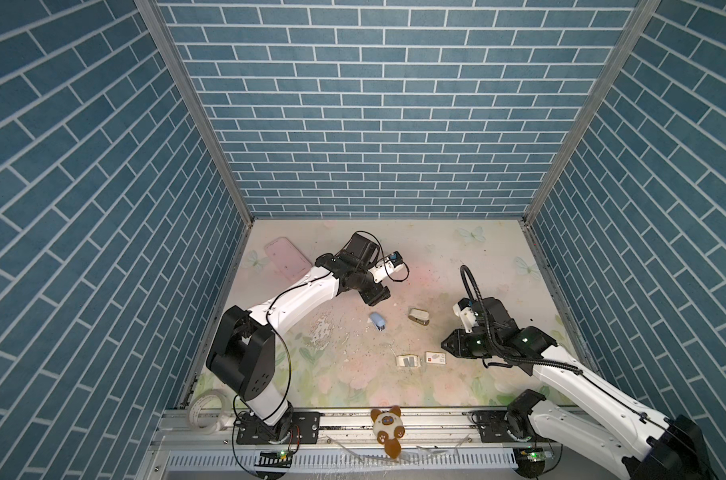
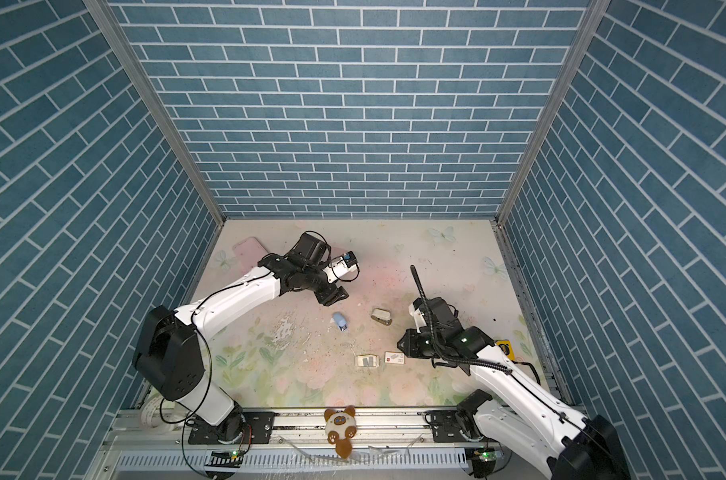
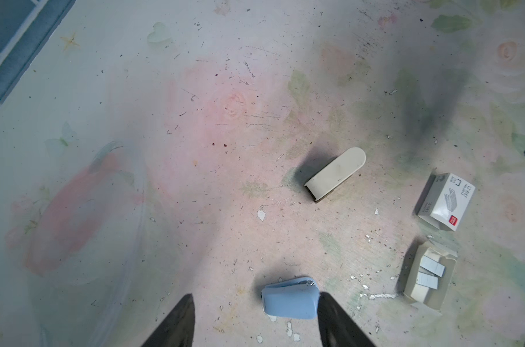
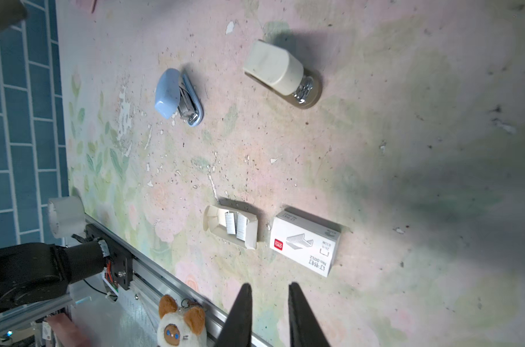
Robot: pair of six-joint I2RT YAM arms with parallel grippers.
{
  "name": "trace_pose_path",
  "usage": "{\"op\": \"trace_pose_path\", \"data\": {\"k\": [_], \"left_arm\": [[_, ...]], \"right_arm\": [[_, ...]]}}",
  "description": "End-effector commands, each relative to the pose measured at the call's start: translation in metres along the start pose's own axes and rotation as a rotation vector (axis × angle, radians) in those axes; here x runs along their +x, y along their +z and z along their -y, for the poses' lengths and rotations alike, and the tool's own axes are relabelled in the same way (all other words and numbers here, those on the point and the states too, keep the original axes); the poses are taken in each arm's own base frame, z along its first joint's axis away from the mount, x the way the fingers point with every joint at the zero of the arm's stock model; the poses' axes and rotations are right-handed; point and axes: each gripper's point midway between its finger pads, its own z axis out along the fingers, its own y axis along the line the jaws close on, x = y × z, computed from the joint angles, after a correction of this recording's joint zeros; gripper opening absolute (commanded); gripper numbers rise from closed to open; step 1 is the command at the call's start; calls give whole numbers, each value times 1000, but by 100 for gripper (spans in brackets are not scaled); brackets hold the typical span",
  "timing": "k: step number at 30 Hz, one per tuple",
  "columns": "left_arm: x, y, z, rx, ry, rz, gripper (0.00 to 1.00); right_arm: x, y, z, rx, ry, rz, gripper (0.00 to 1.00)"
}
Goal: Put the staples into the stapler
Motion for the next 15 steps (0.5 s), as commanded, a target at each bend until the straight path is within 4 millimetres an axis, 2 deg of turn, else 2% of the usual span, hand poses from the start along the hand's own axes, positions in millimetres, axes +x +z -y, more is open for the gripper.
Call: {"op": "trace_pose_path", "data": {"k": [1, 4, 7, 12, 15], "left_arm": [[8, -1, -8, 26, -65, 0, 67], [16, -3, -20, 43, -99, 14, 67], [26, -4, -18, 94, -87, -13, 67], [46, 0, -6, 141, 50, -76, 67], [57, 5, 6, 213, 140, -151, 67]], "right_arm": [[-18, 1, -16, 18, -38, 61, 23], [-13, 15, -27, 19, -75, 20, 23], [-13, 28, -30, 17, -81, 13, 23], [-27, 32, -23, 78, -83, 45, 21], [-42, 27, -9, 102, -20, 71, 21]]}}
